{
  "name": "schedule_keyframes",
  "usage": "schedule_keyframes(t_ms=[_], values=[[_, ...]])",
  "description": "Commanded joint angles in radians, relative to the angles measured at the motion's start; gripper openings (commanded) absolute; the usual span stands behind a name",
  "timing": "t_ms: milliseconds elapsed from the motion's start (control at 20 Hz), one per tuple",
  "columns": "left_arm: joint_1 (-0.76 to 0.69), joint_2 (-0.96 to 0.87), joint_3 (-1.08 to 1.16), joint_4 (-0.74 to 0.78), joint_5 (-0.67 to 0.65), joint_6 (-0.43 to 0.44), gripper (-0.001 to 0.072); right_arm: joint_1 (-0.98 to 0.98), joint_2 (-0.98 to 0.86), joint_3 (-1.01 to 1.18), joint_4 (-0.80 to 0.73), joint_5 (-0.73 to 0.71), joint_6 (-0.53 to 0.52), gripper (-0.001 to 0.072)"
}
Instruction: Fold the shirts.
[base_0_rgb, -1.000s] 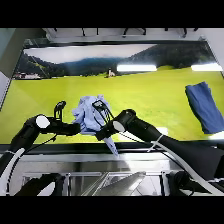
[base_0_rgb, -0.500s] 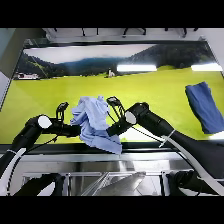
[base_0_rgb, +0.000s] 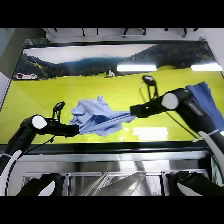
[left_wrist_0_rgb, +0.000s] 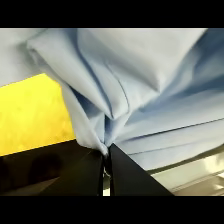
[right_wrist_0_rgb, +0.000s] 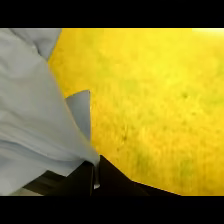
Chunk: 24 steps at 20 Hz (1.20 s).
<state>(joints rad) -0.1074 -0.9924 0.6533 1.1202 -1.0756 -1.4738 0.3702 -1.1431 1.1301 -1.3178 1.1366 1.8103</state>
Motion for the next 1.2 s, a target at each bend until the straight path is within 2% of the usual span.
schedule_keyframes(t_ms=[0,100,250,350,500,700,900,1000,1150], values=[[0.024,0.142,0.002,0.006,-0.021,-0.001,0.0016,-0.172,0.114,-0.032,-0.032,-0.002,0.038,0.002],[0.002,0.223,0.014,-0.054,-0.016,-0.002,0.0016,-0.172,0.156,-0.032,0.005,-0.002,0.014,0.002],[-0.059,0.311,0.135,-0.064,-0.014,-0.032,0.0016,-0.161,0.213,-0.03,0.142,-0.009,-0.088,0.002],[-0.066,0.344,0.275,-0.057,-0.01,-0.048,0.0016,-0.161,0.27,-0.022,0.248,-0.057,-0.192,0.002],[-0.06,0.312,0.527,-0.031,-0.012,-0.09,0.0015,-0.161,0.369,0.024,0.367,-0.174,-0.319,0.002],[-0.13,0.176,0.921,-0.033,-0.029,-0.09,0.0015,-0.161,0.447,0.167,0.376,-0.224,-0.323,0.002],[-0.243,0.008,1.377,0.076,-0.146,-0.133,0.0015,-0.161,0.459,0.365,0.369,-0.22,-0.349,0.0019],[-0.336,-0.064,1.541,0.198,-0.214,-0.15,0.0015,-0.161,0.454,0.431,0.365,-0.221,-0.349,0.002],[-0.472,-0.098,1.465,0.435,-0.196,-0.17,0.0016,-0.161,0.416,0.443,0.302,-0.2,-0.34,0.0019]])
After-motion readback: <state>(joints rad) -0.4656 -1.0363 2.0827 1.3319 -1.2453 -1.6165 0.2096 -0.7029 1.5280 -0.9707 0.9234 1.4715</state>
